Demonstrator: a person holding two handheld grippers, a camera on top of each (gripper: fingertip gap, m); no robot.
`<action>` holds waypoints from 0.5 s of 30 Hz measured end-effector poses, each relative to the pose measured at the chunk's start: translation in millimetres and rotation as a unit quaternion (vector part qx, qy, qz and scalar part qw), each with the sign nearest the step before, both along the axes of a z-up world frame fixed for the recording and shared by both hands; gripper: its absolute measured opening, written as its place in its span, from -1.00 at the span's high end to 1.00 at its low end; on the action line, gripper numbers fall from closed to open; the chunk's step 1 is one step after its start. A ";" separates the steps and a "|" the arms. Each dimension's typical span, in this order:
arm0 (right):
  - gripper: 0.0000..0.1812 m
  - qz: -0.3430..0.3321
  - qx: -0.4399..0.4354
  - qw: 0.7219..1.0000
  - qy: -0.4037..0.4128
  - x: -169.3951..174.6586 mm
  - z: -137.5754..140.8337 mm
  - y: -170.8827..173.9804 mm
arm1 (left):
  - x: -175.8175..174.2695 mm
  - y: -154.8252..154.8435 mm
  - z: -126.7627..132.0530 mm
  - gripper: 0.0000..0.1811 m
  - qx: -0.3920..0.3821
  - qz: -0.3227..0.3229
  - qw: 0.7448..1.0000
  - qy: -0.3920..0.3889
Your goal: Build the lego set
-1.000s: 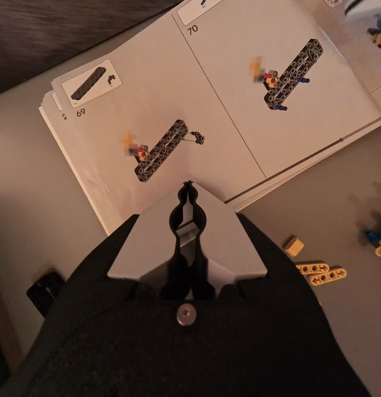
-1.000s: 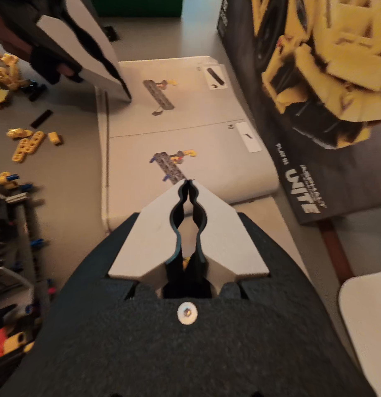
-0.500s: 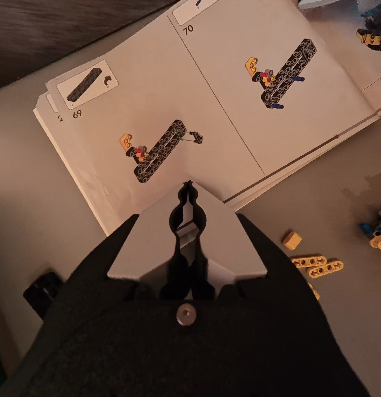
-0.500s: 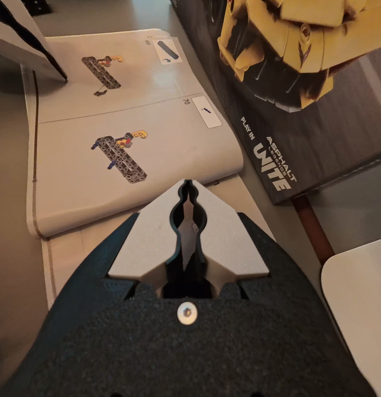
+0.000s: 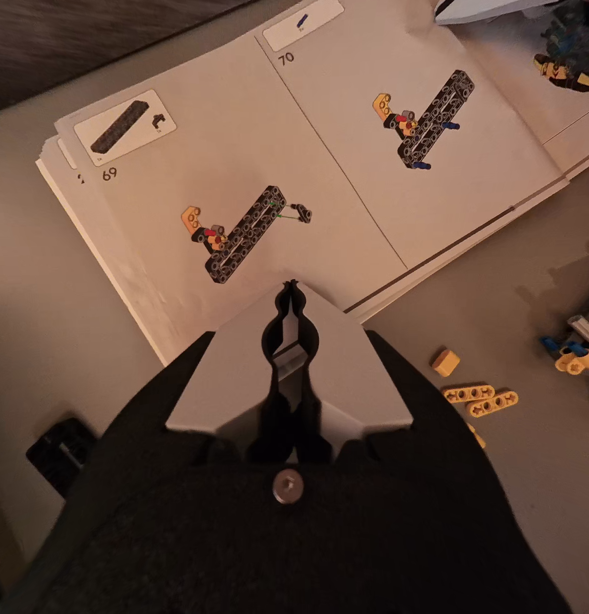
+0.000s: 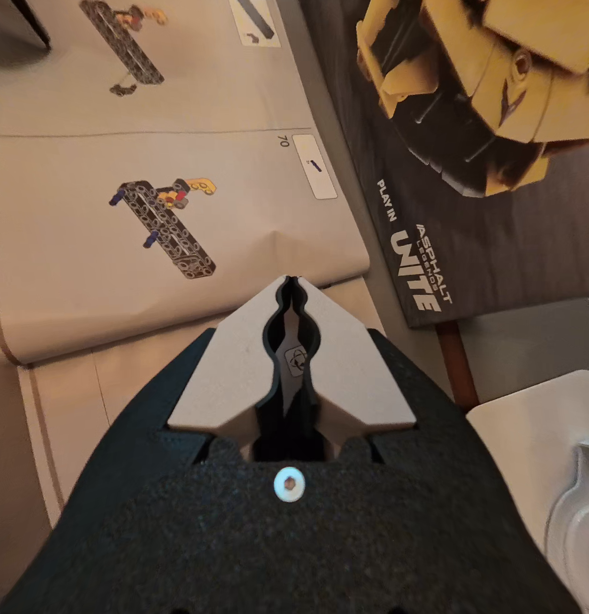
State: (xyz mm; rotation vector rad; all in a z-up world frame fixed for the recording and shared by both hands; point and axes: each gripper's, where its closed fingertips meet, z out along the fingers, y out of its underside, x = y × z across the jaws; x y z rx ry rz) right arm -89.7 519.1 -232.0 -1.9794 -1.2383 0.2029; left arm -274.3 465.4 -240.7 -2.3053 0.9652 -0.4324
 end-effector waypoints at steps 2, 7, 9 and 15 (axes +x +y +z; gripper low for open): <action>1.00 0.003 -0.008 1.000 -0.013 -0.6 -0.9 0.4 | -1.4 -0.1 0.1 1.00 -0.004 0.000 1.000 -0.003; 1.00 0.024 -0.012 0.995 -0.100 0.0 -3.9 0.2 | -11.7 0.5 0.6 1.00 -0.031 0.005 0.999 -0.027; 1.00 0.023 -0.017 0.992 -0.121 0.5 -4.5 0.1 | -20.4 3.2 0.7 1.00 -0.036 0.013 0.999 -0.027; 1.00 -0.006 -0.013 0.994 -0.108 0.8 -2.6 1.7 | -45.8 21.4 5.0 0.97 0.021 0.037 0.999 0.020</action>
